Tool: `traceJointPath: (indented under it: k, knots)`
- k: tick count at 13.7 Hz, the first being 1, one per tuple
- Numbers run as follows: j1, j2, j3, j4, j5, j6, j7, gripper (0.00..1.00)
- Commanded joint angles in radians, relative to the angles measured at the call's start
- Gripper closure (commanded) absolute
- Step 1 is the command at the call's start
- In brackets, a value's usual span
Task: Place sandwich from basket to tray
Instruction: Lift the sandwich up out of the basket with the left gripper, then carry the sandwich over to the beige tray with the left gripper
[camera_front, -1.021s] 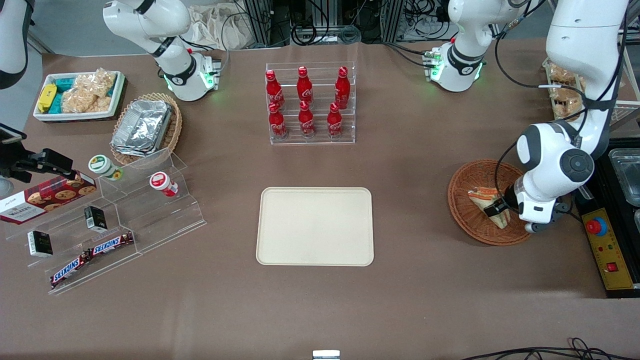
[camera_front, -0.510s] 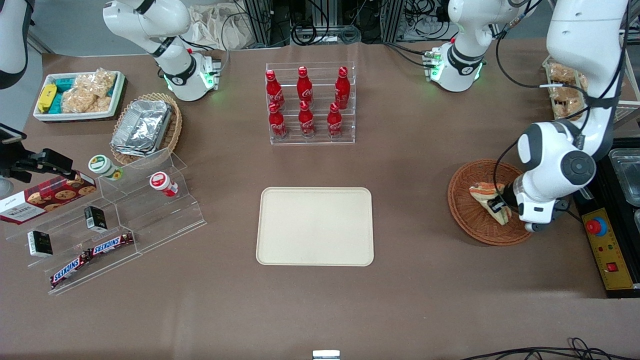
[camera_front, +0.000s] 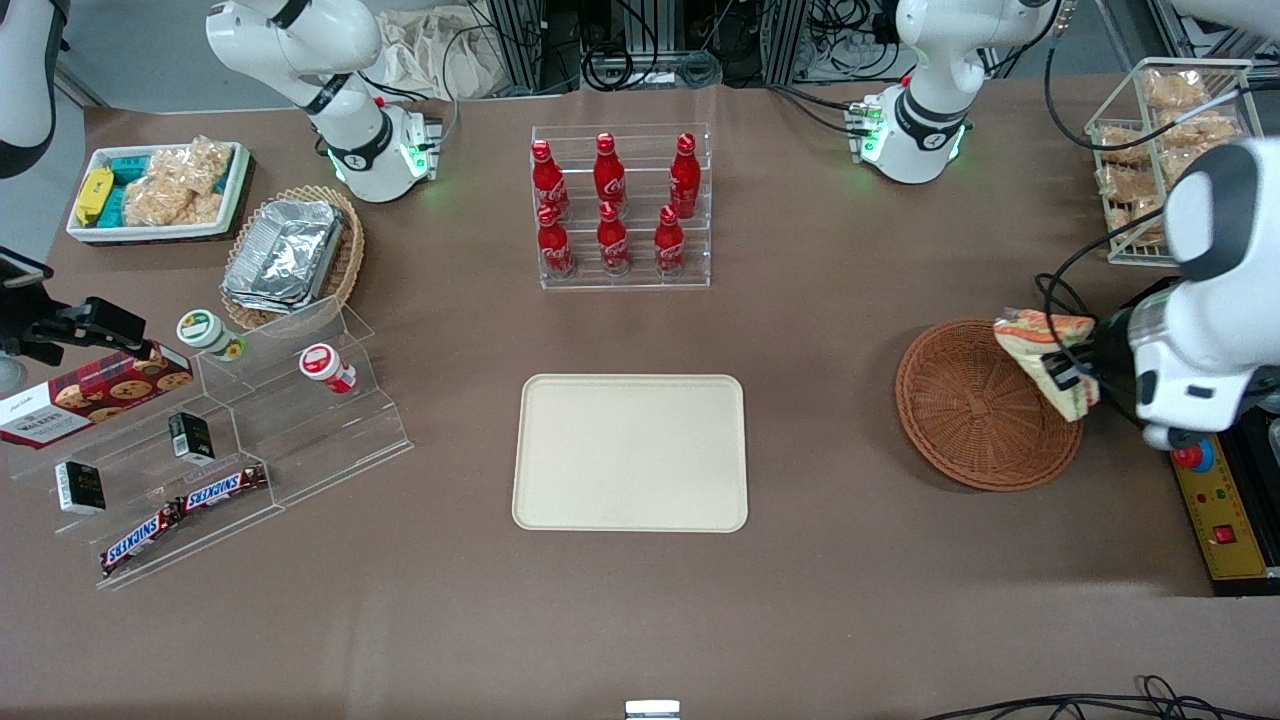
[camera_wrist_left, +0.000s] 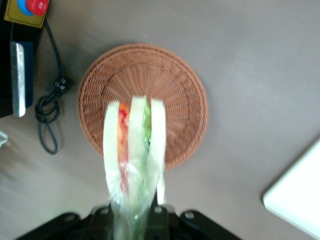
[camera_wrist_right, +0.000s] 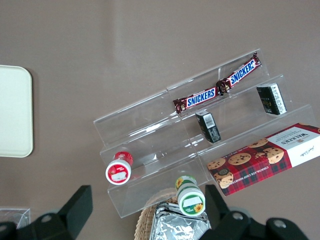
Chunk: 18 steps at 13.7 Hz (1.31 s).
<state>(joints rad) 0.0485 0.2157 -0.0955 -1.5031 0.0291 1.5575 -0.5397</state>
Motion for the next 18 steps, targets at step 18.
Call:
traceJointPath:
  k: [18]
  knots:
    - [-0.383,0.447,-0.182,0.129,0.077,0.502,0.112,1.0]
